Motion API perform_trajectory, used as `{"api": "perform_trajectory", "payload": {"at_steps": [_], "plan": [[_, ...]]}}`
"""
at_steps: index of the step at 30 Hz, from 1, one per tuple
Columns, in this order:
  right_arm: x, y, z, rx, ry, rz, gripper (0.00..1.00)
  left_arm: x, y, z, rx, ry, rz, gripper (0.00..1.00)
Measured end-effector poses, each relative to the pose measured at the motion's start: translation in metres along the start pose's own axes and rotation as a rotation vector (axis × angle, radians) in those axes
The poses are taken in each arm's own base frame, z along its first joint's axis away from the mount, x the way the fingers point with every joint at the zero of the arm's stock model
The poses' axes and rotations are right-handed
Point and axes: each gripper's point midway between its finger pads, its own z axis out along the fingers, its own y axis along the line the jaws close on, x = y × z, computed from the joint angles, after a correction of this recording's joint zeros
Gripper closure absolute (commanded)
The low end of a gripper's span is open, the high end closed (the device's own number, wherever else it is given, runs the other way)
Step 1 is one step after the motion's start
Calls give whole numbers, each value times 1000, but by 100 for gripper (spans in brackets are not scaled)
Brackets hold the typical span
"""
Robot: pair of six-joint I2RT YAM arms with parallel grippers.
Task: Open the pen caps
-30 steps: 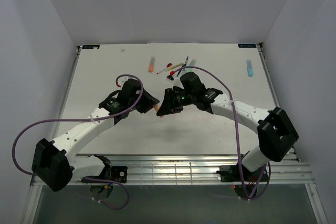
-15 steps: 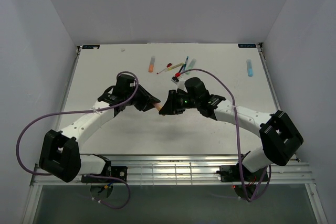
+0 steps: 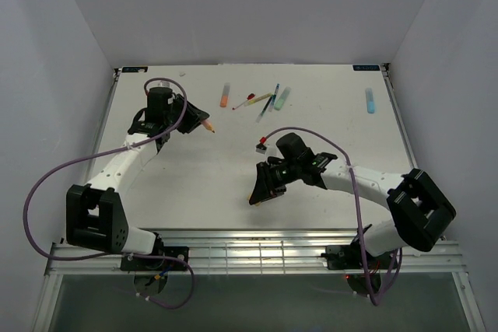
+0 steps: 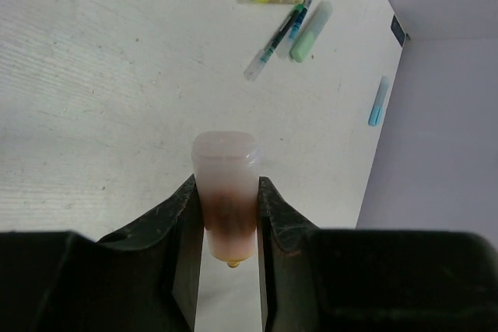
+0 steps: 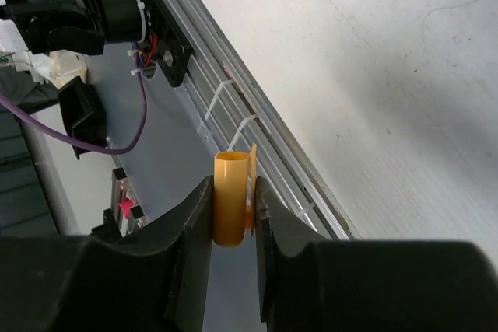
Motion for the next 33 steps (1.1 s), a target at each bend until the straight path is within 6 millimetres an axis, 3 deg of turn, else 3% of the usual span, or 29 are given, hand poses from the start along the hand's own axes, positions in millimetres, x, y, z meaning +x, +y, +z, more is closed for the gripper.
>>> {"api": "perform_trajectory", "payload": {"at_steps": [4,14,18,20,26,33], "plan": [[-21,-16,-9,48,-58,42,92,10,-1,7,13,86,114,100],[-129,-114,-53,450,-240,172,92,85,65,6,-183,403,305,100],[-157,-147,-65,649,-246,135,92,104,84,5,-256,472,366,100],[-160,-162,-71,730,-238,122,92,106,93,6,-292,488,386,100],[-144,-194,-92,902,-178,130,92,100,107,18,-361,496,436,100],[-132,-215,-92,962,-129,141,92,102,126,29,-442,519,482,100]]}}
